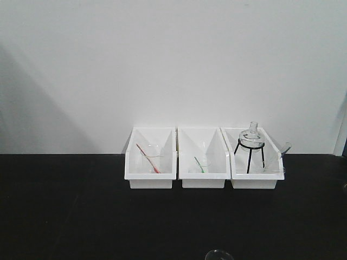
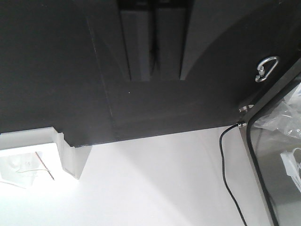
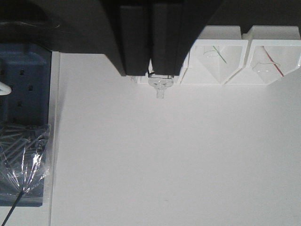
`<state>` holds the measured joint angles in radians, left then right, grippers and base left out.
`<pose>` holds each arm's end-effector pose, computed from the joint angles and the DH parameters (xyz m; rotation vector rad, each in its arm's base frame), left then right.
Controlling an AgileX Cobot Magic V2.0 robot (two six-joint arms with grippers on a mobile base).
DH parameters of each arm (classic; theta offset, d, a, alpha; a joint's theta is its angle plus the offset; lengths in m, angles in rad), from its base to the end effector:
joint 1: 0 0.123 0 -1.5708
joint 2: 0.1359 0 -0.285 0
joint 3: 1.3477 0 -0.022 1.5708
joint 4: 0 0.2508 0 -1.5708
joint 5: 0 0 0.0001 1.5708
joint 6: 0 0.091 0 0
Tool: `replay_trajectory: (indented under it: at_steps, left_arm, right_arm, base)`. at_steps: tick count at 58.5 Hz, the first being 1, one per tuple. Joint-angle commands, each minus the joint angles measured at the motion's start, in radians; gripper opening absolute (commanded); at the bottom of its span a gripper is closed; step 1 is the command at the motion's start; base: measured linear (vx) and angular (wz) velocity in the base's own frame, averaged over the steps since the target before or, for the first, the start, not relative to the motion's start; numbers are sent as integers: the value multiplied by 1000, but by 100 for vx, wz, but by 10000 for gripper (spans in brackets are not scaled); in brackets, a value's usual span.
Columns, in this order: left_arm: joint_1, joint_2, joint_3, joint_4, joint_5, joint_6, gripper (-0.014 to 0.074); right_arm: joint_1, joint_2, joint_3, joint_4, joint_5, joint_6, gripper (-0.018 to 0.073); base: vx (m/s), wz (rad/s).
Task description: Pick beaker and place in left cabinet
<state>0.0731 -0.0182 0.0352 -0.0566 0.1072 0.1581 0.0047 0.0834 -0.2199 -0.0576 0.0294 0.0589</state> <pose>0.0564 0.0036 0.1926 0.0278 1.6089 0.1306 0.0508 0.0001 0.2796 -0.0009 1.3765 0.0039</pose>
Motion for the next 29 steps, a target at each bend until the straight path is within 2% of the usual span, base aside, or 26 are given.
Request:
replay_trajectory:
  at_steps: [1,16,29]
  left_arm:
    - [-7,-12,-17,-5,-88,-2,-6]
    - [-7,-12,-17,-5,-88,-2,-6]
    - [-7,-12,-17,-5,-88,-2,-6]
  right_arm:
    - [-6,112,-120,-4,31,2,-3]
    - [-7,363,-165,-4,60,4,24]
    - [-7,536,-165,28,59,7,118]
  base:
    - [0,0]
    - [0,0]
    - [0,0]
